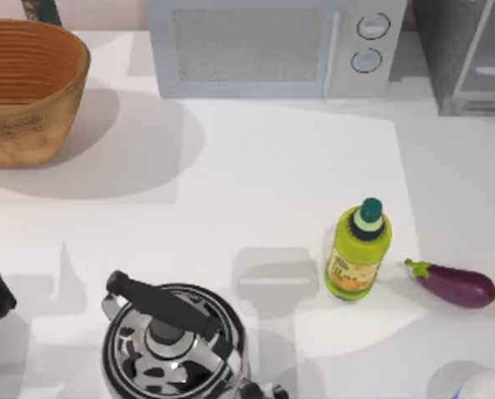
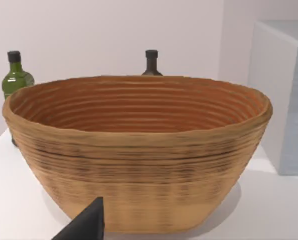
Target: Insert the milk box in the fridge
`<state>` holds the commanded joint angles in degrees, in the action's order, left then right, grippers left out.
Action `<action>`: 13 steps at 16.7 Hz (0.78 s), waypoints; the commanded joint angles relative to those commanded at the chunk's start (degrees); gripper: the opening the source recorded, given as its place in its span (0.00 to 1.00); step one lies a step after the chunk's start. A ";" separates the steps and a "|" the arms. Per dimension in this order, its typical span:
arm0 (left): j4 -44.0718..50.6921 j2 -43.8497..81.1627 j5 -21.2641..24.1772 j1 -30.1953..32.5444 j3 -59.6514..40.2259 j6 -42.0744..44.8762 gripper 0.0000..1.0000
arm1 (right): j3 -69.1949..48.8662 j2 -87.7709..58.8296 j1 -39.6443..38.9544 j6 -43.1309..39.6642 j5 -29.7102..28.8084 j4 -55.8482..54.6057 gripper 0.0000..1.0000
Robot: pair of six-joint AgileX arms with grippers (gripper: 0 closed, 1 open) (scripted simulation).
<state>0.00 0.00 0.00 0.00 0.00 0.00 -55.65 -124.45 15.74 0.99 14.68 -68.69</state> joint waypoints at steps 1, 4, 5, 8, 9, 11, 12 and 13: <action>0.00 0.00 0.00 0.00 0.00 0.00 1.00 | -0.10 -0.09 0.01 0.00 -0.02 0.08 0.00; 0.00 0.00 0.00 0.00 0.00 0.00 1.00 | -3.69 -2.55 -0.06 0.01 -0.54 2.29 0.00; 0.00 0.00 0.00 0.00 0.00 0.00 1.00 | -5.76 -3.50 -0.24 0.02 -0.69 3.37 0.00; 0.00 0.00 0.00 0.00 0.00 0.00 1.00 | -11.85 -5.54 -1.16 0.03 -0.80 6.45 0.00; 0.00 0.00 0.00 0.00 0.00 0.00 1.00 | -13.60 -6.22 -1.46 0.02 -0.83 7.43 0.00; 0.00 0.00 0.00 0.00 0.00 0.00 1.00 | -17.23 -7.62 -1.88 0.02 -1.06 9.40 0.00; 0.00 0.00 0.00 0.00 0.00 0.00 1.00 | -19.08 -8.33 -2.04 0.02 -1.23 10.41 0.00; 0.00 0.00 0.00 0.00 0.00 0.00 1.00 | -20.98 -9.03 -2.16 0.01 -1.44 11.44 0.00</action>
<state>0.00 0.00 0.00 0.00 0.00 0.00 -76.62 -133.48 13.58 1.00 13.24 -57.24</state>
